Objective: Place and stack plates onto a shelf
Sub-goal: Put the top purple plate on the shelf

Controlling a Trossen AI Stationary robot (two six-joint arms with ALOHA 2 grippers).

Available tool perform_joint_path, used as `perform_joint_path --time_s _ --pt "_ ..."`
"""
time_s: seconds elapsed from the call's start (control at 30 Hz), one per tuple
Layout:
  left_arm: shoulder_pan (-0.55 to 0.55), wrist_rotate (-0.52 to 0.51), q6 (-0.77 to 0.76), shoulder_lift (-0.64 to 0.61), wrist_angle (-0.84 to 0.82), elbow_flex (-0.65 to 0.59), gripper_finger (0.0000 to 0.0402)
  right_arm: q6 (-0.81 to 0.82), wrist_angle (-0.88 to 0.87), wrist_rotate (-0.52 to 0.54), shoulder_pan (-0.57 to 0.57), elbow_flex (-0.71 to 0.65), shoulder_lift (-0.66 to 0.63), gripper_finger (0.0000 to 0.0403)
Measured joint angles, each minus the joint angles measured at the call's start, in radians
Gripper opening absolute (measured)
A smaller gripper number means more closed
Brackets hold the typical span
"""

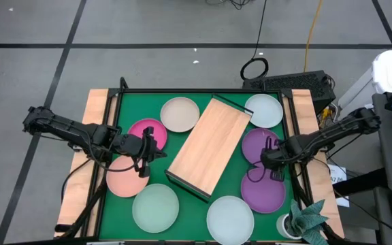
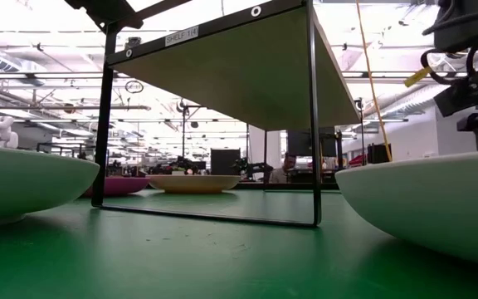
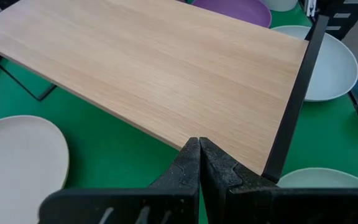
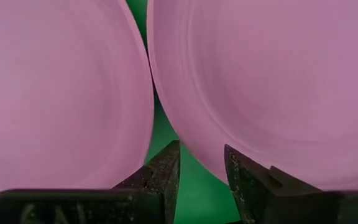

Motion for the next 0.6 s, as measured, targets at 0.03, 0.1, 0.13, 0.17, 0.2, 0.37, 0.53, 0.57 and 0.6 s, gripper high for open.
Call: perform_joint_path --time_s 0.03,0.1,0.13,0.17,0.2,0.37,0.53,0.57,0.6 --pt "0.000 0.000 0.000 0.000 0.000 0.000 0.0001 -0.005 0.000 0.000 0.000 0.000 0.012 0.0111" --pt "0.000 0.000 0.000 0.000 0.000 0.000 0.0001 -0.012 0.000 0.000 0.000 0.000 0.035 0.0111" --pt "0.000 0.000 0.000 0.000 0.000 0.000 0.0001 -0.014 0.000 0.000 0.000 0.000 0.047 0.0110" --pt "0.000 0.000 0.000 0.000 0.000 0.000 0.0001 -0.013 -0.001 0.000 0.000 0.000 0.057 0.0109" --pt "0.000 0.000 0.000 0.000 0.000 0.000 0.0001 -0.013 -0.001 0.000 0.000 0.000 0.068 0.0106" --pt "0.000 0.000 0.005 0.000 0.000 0.000 0.0001 0.015 -0.009 0.025 0.000 0.000 0.117 0.0086" --pt "0.000 0.000 0.008 0.000 0.000 0.000 0.0001 0.022 -0.006 0.030 0.000 0.000 0.168 0.0051" --pt "0.000 0.000 0.008 0.000 0.000 0.000 0.0001 0.028 -0.007 0.043 0.000 0.000 0.177 0.0041" --pt "0.000 0.000 0.008 0.000 0.000 0.000 0.0001 0.034 -0.006 0.055 0.000 0.002 0.186 0.0029"
